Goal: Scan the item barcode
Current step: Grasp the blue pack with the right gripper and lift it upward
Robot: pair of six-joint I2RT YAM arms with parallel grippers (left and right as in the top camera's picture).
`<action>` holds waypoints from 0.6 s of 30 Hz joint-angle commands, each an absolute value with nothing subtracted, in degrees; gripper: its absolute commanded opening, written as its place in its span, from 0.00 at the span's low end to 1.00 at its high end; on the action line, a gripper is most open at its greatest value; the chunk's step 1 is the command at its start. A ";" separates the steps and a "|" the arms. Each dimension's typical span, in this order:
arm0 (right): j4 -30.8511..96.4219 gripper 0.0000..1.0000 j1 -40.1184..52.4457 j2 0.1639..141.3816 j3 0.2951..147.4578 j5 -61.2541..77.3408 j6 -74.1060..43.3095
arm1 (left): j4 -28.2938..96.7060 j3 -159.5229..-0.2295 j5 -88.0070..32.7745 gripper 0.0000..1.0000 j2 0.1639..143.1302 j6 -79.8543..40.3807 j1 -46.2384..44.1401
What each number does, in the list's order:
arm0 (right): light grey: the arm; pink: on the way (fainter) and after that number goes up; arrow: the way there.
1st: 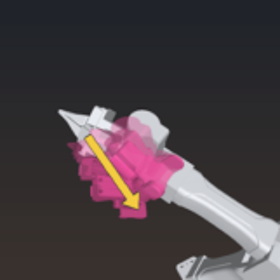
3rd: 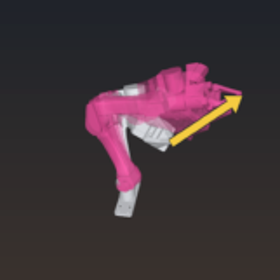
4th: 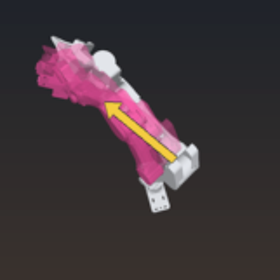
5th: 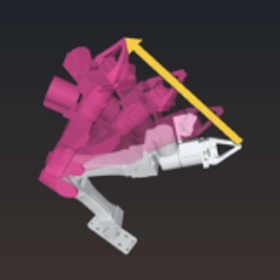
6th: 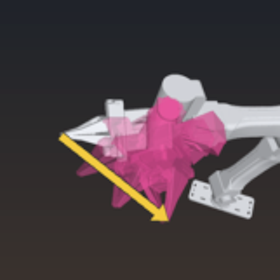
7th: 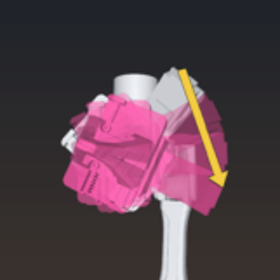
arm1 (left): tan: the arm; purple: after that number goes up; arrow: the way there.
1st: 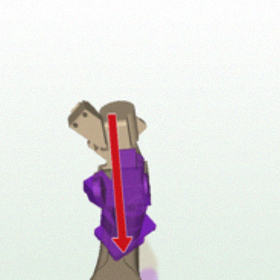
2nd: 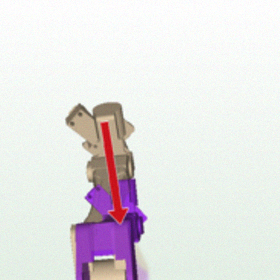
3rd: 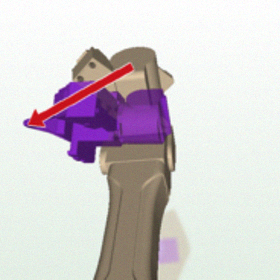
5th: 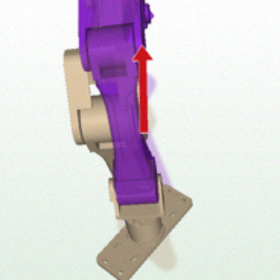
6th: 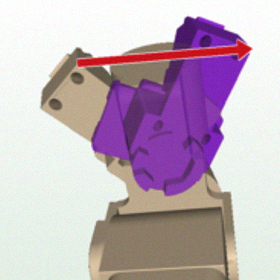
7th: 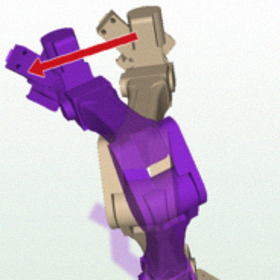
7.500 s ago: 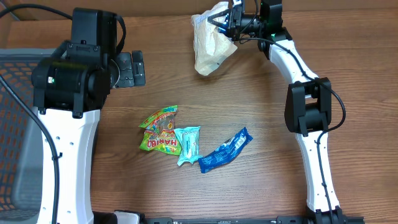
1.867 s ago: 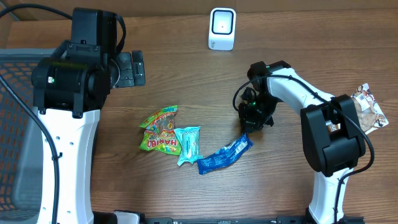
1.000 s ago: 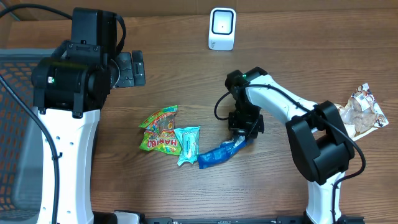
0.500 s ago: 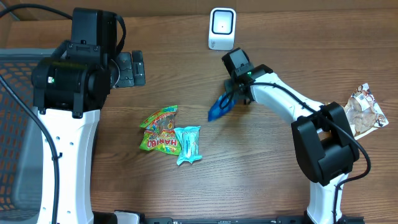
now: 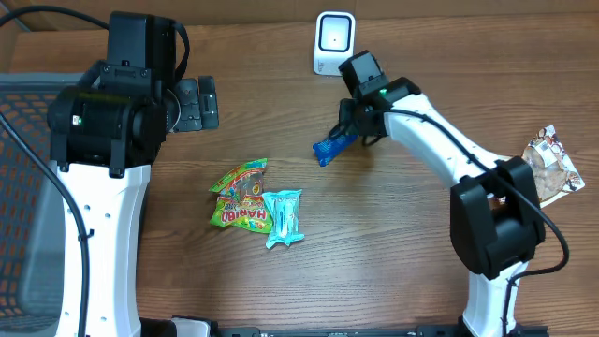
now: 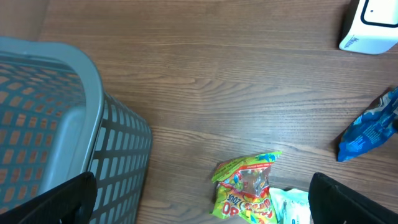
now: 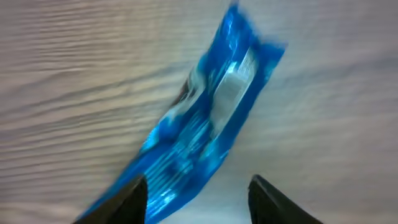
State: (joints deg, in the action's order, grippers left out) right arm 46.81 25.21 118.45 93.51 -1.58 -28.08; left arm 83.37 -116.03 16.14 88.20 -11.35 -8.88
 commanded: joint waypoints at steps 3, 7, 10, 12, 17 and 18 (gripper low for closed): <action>45.74 0.53 24.97 119.26 91.11 10.20 -51.07 | 83.35 -116.77 16.91 1.00 88.40 -10.09 -8.64; 41.91 0.42 25.71 119.87 88.12 10.13 -53.84 | 83.35 -116.77 16.91 1.00 88.40 -10.09 -8.64; 37.93 0.33 26.70 119.87 85.52 8.82 -53.84 | 83.35 -116.77 16.91 1.00 88.40 -10.09 -8.64; 35.51 0.31 27.59 119.87 83.59 7.97 -53.89 | 83.35 -116.77 16.91 0.99 88.40 -10.09 -8.64; 32.16 0.24 28.99 119.87 81.25 5.19 -53.78 | 83.35 -116.77 16.91 1.00 88.40 -10.09 -8.64; 32.18 0.21 28.97 119.87 81.25 5.21 -53.49 | 83.35 -116.77 16.91 1.00 88.40 -10.09 -8.64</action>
